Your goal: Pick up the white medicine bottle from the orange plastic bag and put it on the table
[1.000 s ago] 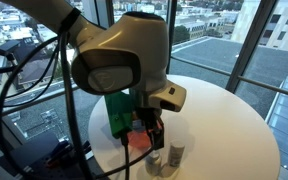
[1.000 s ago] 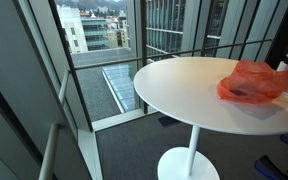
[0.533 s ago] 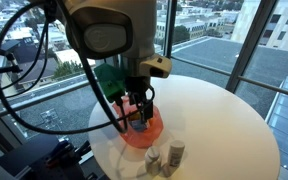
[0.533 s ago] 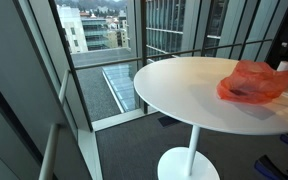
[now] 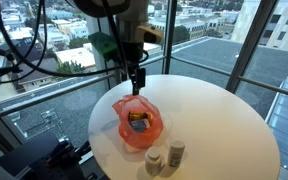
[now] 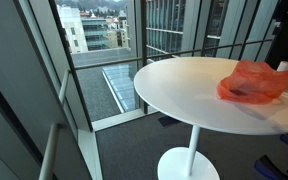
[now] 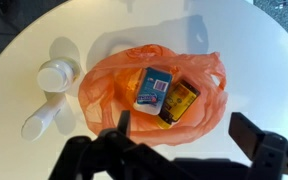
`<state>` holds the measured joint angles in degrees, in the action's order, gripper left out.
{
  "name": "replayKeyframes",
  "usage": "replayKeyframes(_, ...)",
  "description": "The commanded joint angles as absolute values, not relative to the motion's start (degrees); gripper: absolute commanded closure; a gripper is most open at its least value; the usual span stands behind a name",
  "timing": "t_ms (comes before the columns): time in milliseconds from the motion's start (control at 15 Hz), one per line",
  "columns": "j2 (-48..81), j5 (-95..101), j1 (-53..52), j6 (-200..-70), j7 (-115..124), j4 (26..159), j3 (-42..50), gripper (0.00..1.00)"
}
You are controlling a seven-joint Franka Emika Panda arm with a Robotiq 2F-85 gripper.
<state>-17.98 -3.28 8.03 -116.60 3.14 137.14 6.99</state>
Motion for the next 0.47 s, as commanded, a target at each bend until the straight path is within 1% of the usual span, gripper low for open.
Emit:
replayKeyframes(0,-19.62,-1.66,8.25,-110.92,8.0,132.95,5.45,0.0)
replayKeyframes(200,-20.0,-0.97,8.36,-109.46,10.02,131.11,4.91,0.0)
replayKeyframes(267,-19.72,-2.15,7.95,-111.55,7.86,132.84,5.62,0.0)
replayKeyframes(400,-19.94,-1.92,7.96,-111.21,8.49,132.26,5.48,0.0)
